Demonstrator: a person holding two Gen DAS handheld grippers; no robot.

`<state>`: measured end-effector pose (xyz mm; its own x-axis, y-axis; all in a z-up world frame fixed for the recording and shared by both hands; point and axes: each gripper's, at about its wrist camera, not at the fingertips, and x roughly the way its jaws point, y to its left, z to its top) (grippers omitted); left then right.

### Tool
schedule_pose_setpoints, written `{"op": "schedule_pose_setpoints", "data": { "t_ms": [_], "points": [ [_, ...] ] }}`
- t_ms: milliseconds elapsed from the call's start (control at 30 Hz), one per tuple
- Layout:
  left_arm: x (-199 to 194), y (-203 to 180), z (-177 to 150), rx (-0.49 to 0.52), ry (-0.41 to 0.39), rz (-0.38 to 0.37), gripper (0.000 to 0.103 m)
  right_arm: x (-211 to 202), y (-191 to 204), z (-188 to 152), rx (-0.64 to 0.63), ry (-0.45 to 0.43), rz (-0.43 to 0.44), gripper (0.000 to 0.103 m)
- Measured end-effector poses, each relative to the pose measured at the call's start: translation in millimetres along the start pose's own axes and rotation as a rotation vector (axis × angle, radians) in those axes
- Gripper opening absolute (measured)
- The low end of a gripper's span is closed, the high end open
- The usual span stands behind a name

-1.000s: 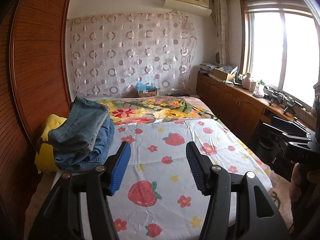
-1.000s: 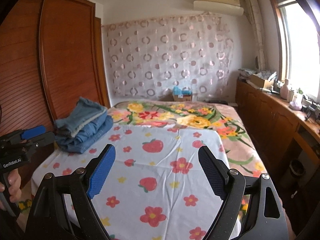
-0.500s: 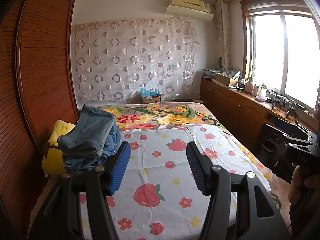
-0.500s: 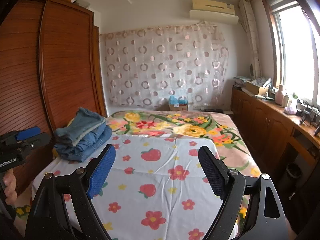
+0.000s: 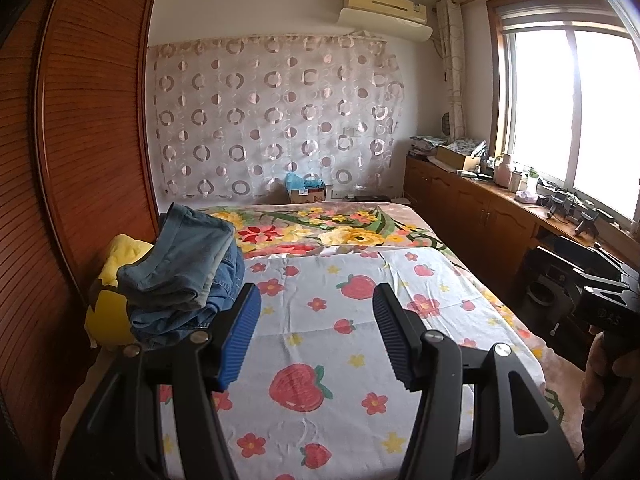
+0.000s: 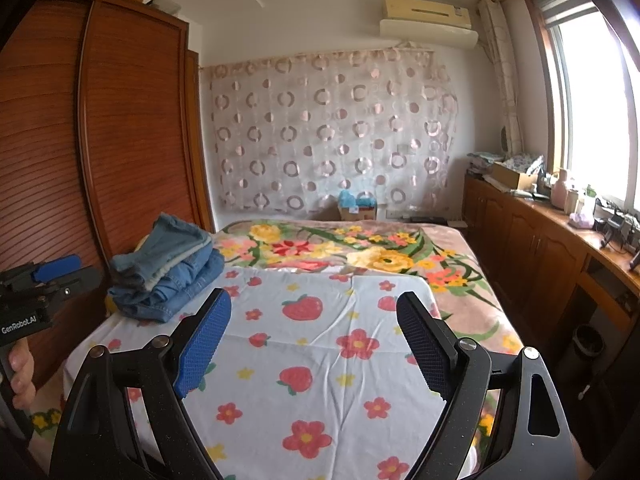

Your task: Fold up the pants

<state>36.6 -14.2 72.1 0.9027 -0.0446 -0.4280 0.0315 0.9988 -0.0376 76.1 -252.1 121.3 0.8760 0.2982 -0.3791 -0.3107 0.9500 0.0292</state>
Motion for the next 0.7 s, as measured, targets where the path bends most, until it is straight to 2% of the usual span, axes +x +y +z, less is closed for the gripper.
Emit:
{"op": "schedule_pose_setpoints", "data": {
  "t_ms": [700],
  "points": [
    [4.9,3.2,-1.7,-0.002,0.01,0.005,0.058,-0.5,1.9,-0.5,0.001,-0.001,0.003,0.087]
  ]
}}
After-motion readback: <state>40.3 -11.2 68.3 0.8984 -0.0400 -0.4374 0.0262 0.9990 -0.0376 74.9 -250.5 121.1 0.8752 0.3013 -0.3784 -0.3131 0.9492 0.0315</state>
